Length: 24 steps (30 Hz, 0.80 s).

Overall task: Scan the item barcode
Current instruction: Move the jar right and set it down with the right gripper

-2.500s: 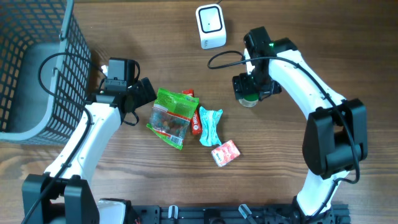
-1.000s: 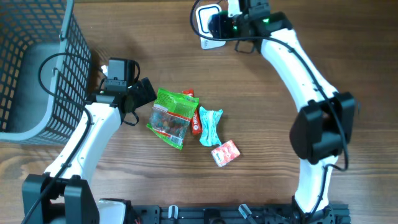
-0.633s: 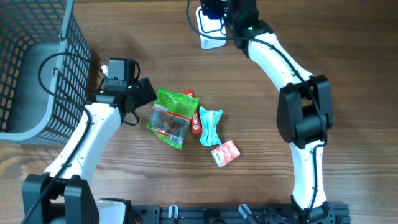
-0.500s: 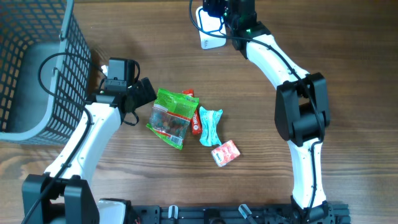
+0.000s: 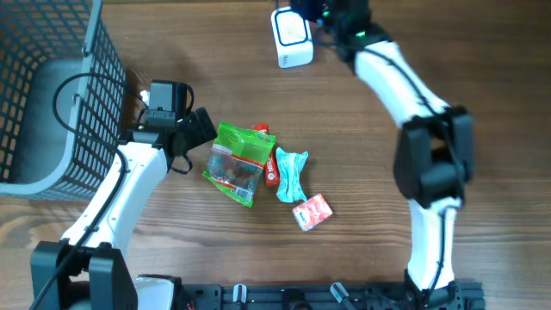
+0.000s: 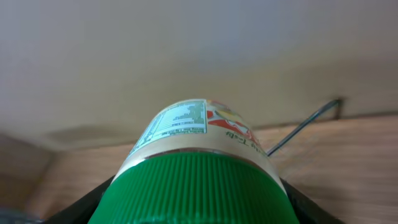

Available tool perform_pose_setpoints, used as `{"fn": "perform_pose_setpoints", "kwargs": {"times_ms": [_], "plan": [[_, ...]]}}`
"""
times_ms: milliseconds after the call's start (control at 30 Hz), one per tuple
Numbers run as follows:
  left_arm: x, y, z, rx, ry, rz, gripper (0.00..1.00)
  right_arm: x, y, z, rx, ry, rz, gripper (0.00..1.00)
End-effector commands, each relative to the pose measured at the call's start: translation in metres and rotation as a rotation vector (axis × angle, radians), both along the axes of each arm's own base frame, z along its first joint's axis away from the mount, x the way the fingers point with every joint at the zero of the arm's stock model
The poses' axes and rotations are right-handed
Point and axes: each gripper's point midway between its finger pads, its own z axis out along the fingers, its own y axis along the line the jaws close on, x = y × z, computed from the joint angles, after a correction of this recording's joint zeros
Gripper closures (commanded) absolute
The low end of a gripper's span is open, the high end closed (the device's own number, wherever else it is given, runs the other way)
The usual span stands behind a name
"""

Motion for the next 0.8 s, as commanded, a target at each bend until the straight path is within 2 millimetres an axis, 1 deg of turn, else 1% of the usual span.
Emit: {"fn": "perform_pose_setpoints", "kwargs": {"times_ms": [0, 33, 67, 100, 133, 167, 200, 233, 267, 333, 367, 400, 433, 467, 500, 533, 567, 600, 633, 667, 700, 733, 767], "plan": [[0.001, 0.002, 0.005, 0.008, -0.018, 0.002, 0.0, -0.063, -0.06, 0.118, -0.127, -0.06, 0.018, 0.71], [0.001, 0.002, 0.005, 0.008, -0.018, 0.002, 0.0, -0.088, -0.087, 0.115, -0.208, 0.02, 0.004, 0.72], [0.001, 0.002, 0.005, 0.008, -0.018, 0.002, 0.0, -0.113, -0.116, 0.106, -0.29, 0.116, -0.022, 0.73], [0.001, 0.002, 0.005, 0.008, -0.018, 0.002, 0.0, -0.135, -0.143, 0.092, -0.355, 0.219, -0.055, 0.76], [0.001, 0.002, 0.005, 0.008, -0.018, 0.002, 0.0, -0.151, -0.162, 0.078, -0.401, 0.307, -0.075, 0.76], [0.001, 0.002, 0.005, 0.008, -0.018, 0.002, 0.0, -0.18, -0.193, 0.052, -0.471, 0.475, -0.111, 0.76], [0.001, 0.002, 0.005, 0.008, -0.018, 0.002, 0.0, -0.2, -0.213, 0.033, -0.502, 0.593, -0.143, 0.76], [0.001, 0.002, 0.005, 0.008, -0.018, 0.002, 0.0, -0.215, -0.227, 0.014, -0.519, 0.69, -0.161, 0.76], [0.001, 0.002, 0.005, 0.008, -0.018, 0.002, 0.0, -0.228, -0.242, -0.011, -0.516, 0.778, -0.176, 0.76], [0.001, 0.002, 0.005, 0.008, -0.018, 0.002, 0.0, -0.239, -0.256, -0.051, -0.504, 0.852, -0.192, 0.75], [0.001, 0.002, 0.005, 0.008, -0.018, 0.002, 0.0, -0.245, -0.263, -0.081, -0.492, 0.885, -0.208, 0.72], [0.001, 0.002, 0.005, 0.008, -0.018, 0.002, 0.0, -0.249, -0.267, -0.101, -0.483, 0.897, -0.222, 0.71], [0.001, 0.002, 0.005, 0.008, -0.018, 0.002, 0.0, -0.254, -0.272, -0.127, -0.478, 0.908, -0.232, 0.71], [0.001, 0.002, 0.005, 0.008, -0.018, 0.002, 0.0, -0.258, -0.276, -0.143, -0.472, 0.912, -0.243, 0.71], [0.001, 0.002, 0.005, 0.008, -0.018, 0.002, 0.0, -0.261, -0.279, -0.154, -0.468, 0.911, -0.252, 0.71], [0.001, 0.002, 0.005, 0.008, -0.018, 0.002, 0.0, -0.264, -0.28, -0.162, -0.467, 0.911, -0.254, 0.71], [0.001, 0.002, 0.005, 0.008, -0.018, 0.002, 0.0, -0.266, -0.279, -0.166, -0.468, 0.912, -0.253, 0.64], [0.001, 0.002, 0.005, 0.008, -0.018, 0.002, 0.0, -0.266, -0.279, -0.167, -0.468, 0.913, -0.253, 0.4], [0.001, 0.002, 0.005, 0.008, -0.018, 0.002, 0.0, -0.267, -0.279, -0.166, -0.474, 0.914, -0.243, 0.25], [0.001, 0.002, 0.005, 0.008, -0.018, 0.002, 0.0, -0.268, -0.279, -0.166, -0.486, 0.918, -0.225, 0.18], [0.001, 0.002, 0.005, 0.008, -0.018, 0.002, 0.0, -0.269, -0.279, -0.162, -0.493, 0.923, -0.212, 0.13], [0.001, 0.002, 0.005, 0.008, -0.018, 0.002, 0.0, -0.268, -0.28, -0.154, -0.503, 0.924, -0.2, 0.1], [0.001, 0.002, 0.005, 0.008, -0.018, 0.002, 0.0, -0.264, -0.281, -0.142, -0.51, 0.923, -0.202, 0.09]]}}
